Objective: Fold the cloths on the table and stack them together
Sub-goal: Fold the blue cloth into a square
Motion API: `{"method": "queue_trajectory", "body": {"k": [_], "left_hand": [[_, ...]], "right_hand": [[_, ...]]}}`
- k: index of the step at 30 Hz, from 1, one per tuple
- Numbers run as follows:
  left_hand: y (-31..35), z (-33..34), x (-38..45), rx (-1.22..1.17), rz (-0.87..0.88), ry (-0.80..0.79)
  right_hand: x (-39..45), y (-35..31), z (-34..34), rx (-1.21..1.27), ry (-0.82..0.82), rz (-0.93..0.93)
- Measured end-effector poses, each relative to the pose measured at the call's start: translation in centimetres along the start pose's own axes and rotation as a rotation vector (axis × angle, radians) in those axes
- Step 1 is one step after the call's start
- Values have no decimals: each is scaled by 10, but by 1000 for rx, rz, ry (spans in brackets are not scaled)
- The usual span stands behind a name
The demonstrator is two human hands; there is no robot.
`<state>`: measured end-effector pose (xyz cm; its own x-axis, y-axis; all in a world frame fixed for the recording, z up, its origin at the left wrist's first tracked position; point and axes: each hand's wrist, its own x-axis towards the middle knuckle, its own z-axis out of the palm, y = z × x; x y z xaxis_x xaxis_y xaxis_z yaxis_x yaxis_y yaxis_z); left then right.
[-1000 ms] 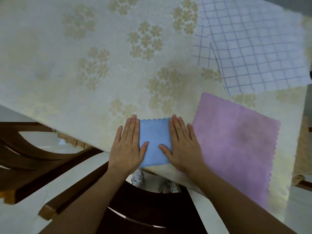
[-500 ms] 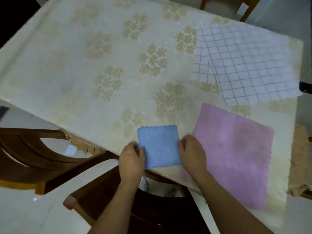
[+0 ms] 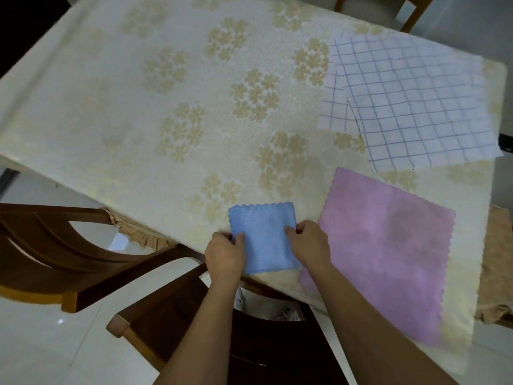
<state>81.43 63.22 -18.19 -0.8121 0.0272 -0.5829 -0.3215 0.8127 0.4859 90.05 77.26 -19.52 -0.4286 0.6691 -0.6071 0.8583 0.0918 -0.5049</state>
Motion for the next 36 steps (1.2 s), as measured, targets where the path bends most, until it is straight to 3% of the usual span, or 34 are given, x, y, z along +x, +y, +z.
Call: {"method": "queue_trajectory", "body": {"k": [7,12,20,25,31,36], "left_hand": [[2,4,-2,-1,40,11],[2,4,1,-179,-41,-32],[15,-12,-10,-215,218,-64],[25,-42,-19,-312,425,-47],[39,-69,-32,-416,488,-113],[44,-71,-35,-405,554,-129]], "right_hand": [[-6,-5,-1,2,28,-78],[-7,-5,-1,56,6,-117],[-19,-18,-16,189,90,-177],[-45,-34,-36,296,178,-317],[-74,-48,-51,447,274,-383],[-85,-50,-52,538,328,-280]]}}
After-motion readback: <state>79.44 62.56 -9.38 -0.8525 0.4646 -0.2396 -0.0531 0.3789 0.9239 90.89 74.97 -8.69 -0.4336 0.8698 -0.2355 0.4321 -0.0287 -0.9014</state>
